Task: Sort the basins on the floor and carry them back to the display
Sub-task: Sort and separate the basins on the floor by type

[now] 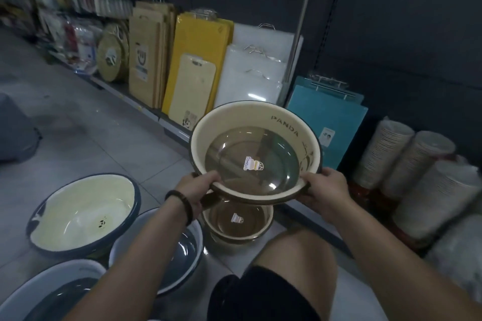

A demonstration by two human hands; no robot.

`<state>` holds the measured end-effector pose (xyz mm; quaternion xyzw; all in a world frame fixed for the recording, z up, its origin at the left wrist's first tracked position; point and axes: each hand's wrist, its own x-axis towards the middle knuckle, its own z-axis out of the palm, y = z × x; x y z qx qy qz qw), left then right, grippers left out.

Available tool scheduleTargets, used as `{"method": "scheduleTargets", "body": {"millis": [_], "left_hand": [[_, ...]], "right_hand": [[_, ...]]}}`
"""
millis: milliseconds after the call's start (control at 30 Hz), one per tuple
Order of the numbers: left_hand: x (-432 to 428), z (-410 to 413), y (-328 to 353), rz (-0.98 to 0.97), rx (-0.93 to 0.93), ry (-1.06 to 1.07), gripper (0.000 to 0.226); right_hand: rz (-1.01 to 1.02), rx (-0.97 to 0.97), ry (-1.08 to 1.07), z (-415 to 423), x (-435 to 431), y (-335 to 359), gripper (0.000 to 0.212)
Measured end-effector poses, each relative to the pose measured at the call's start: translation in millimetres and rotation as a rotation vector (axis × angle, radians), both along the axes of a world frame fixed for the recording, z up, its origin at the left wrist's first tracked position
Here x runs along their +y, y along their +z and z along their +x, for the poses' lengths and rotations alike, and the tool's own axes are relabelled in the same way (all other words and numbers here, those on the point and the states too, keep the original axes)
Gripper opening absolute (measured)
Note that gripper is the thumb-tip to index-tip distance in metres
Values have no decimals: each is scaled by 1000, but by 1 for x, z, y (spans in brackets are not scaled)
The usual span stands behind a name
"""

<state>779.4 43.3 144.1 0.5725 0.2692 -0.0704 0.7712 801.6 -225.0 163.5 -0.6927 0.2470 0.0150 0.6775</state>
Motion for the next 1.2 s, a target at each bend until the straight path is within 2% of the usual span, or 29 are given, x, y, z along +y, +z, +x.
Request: {"method": "scheduleTargets", "body": {"millis": [133,200,233,333,433,600,700,867,967,1100,1200], "left_hand": [[2,39,-20,102,0,5,20],[7,60,-47,128,35,60,31],[8,71,-63,130,59,83,35],[6,98,-109,166,149,78,40],[6,121,-155,185,227,62,39],[10,155,-238,258,293,17,40],[12,169,-279,394,323,-29,43],[16,183,-336,653,433,-82,56],[8,177,-348,792,473,-107,50],[-7,156,-349,811,426,-55,41],[-18,138,-356,826,423,-125,40]], "right_hand": [[-21,14,37,45,4,-30,47],[-27,40,65,63,7,-57,43],[-27,56,79,73,8,-75,37],[22,108,70,98,6,-137,45],[80,173,60,117,7,-198,40],[45,261,-2,144,18,-286,65],[-43,290,-19,153,22,-331,65],[-17,401,42,156,21,-379,51],[-20,433,32,150,24,-394,45],[-156,451,-5,120,25,-403,37],[-250,466,-33,91,16,-408,40]]}}
